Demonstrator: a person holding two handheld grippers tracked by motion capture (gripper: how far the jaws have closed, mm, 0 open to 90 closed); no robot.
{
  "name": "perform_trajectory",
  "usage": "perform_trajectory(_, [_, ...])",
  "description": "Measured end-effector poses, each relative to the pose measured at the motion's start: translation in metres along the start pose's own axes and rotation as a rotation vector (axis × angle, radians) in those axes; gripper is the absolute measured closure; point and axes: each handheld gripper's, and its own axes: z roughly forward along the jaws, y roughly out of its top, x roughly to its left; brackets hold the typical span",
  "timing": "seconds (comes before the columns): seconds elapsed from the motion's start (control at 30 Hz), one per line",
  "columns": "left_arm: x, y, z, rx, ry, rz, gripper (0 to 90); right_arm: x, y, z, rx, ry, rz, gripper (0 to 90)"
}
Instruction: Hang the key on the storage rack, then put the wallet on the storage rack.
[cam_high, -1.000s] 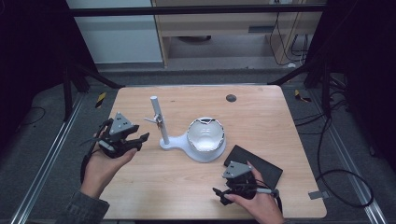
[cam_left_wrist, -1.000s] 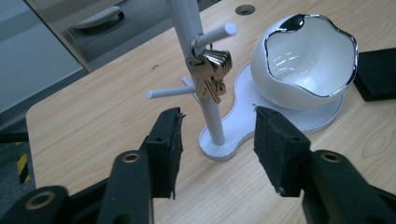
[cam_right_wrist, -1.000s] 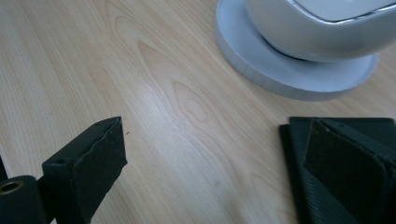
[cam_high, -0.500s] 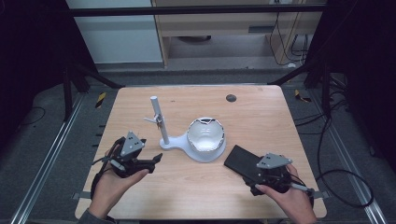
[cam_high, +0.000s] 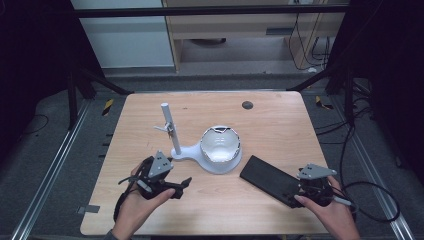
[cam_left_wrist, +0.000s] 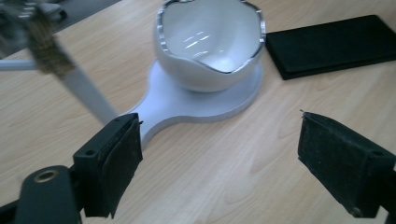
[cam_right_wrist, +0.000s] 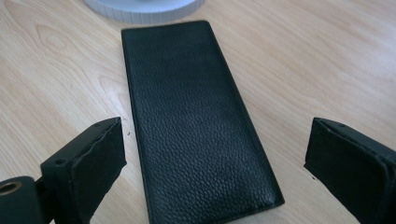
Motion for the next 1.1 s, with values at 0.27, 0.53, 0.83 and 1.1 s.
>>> perform_trajectory(0.27, [-0.051,0.006,0.036,0.017,-0.127,0.047,14.8,-0.006,-0.009,0.005,0.024,0.04,-0.007,5.0])
perform_trajectory(0.53, [-0.083,0.009,0.085,0.063,-0.175,0.097,19.0,-0.004,-0.016,0.005,0.04,0.054,-0.028,6.3])
perform_trajectory(0.83, [-0.096,0.014,0.11,0.035,-0.177,0.108,29.7,0.008,-0.02,0.003,0.025,0.067,-0.052,8.0])
perform_trajectory(1.1, [-0.102,0.016,0.138,0.035,-0.18,0.08,36.2,0.012,-0.02,0.002,0.019,0.07,-0.078,15.3])
